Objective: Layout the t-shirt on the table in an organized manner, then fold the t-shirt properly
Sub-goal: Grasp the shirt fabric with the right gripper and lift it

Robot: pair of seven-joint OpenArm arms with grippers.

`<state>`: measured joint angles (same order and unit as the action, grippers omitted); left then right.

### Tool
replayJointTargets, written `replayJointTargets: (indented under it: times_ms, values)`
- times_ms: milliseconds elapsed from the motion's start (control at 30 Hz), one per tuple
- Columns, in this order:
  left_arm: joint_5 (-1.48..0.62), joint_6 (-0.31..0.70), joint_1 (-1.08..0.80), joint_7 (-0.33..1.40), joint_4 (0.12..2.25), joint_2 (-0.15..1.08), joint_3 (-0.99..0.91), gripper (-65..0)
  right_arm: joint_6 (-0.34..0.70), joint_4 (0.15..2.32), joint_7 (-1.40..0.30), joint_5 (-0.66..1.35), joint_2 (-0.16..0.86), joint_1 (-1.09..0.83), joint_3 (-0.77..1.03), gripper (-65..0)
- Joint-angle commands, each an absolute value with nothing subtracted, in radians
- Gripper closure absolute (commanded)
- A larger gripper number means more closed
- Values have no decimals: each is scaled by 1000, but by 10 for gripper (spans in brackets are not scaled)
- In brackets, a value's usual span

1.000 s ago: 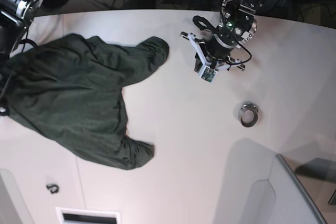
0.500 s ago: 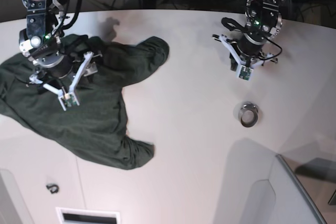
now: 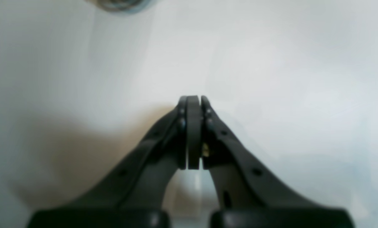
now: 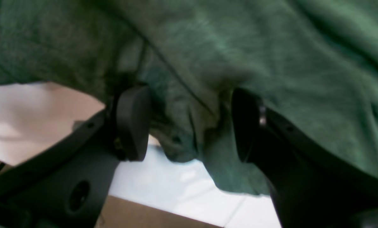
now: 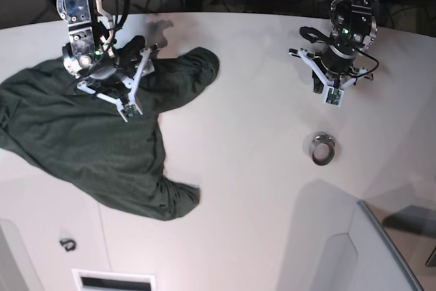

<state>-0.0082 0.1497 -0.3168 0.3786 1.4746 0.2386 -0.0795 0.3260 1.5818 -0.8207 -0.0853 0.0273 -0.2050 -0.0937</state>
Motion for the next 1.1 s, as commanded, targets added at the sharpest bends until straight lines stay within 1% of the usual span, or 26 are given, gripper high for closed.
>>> replayJointTargets:
  times_ms: [0, 33, 67, 133, 167, 200, 233, 333, 433, 600, 667, 733, 833, 867, 900, 933, 1067]
  values:
    - [-12, 143, -312, 358, 1492, 246, -85, 0, 323, 1589, -796, -87, 31, -191, -91, -354]
    - [-12, 143, -312, 358, 1492, 245, -84, 0, 323, 1590, -788, -87, 31, -189, -91, -318]
    - [-12, 143, -312, 358, 1492, 245, -84, 0, 323, 1595, -788, -87, 31, -189, -91, -240]
    - [-13, 143, -312, 358, 1492, 245, -79, 0, 323, 1647, -789, -87, 31, -189, -90, -23]
    - [-13, 143, -312, 358, 1492, 245, -77, 0, 321, 1679, -791, -87, 31, -194, -90, 0]
    - [-13, 143, -312, 358, 1492, 245, -74, 0, 318, 1716, -803, -87, 31, -200, -90, -5]
    - [-13, 143, -312, 358, 1492, 243, -73, 0, 318, 1765, -826, -87, 31, -205, -90, -32]
    - [-5, 143, -308, 358, 1491, 225, -53, 0, 318, 1906, -883, -87, 31, -209, -90, 0]
    - [-2, 143, -302, 358, 1484, 217, 10, 0, 318, 2003, -920, -90, 38, -189, -84, -5]
    - [-2, 143, -283, 358, 1483, 214, 131, 0, 323, 1994, -975, -90, 38, -124, 48, -8]
    - [-4, 142, -278, 358, 1483, 214, 143, 0, 325, 1971, -1024, -88, 38, -122, 61, -20]
    - [-5, 142, -274, 358, 1483, 214, 140, 0, 334, 1937, -1047, -85, 33, -142, 45, -86]
    - [-5, 142, -268, 358, 1483, 220, 139, 0, 421, 1880, -1003, -85, 33, -196, -42, -272]
    - [-5, 142, -265, 358, 1483, 222, 139, 0, 435, 1867, -990, -85, 31, -205, -61, -333]
    - [-5, 142, -265, 358, 1483, 225, 137, 0, 437, 1847, -981, -85, 30, -208, -76, -387]
    - [-5, 142, -268, 358, 1483, 234, 128, 0, 433, 1821, -970, -85, 28, -206, -85, -419]
    - [-5, 142, -275, 358, 1483, 236, 53, 0, 433, 1699, -908, -87, 22, -182, -77, -422]
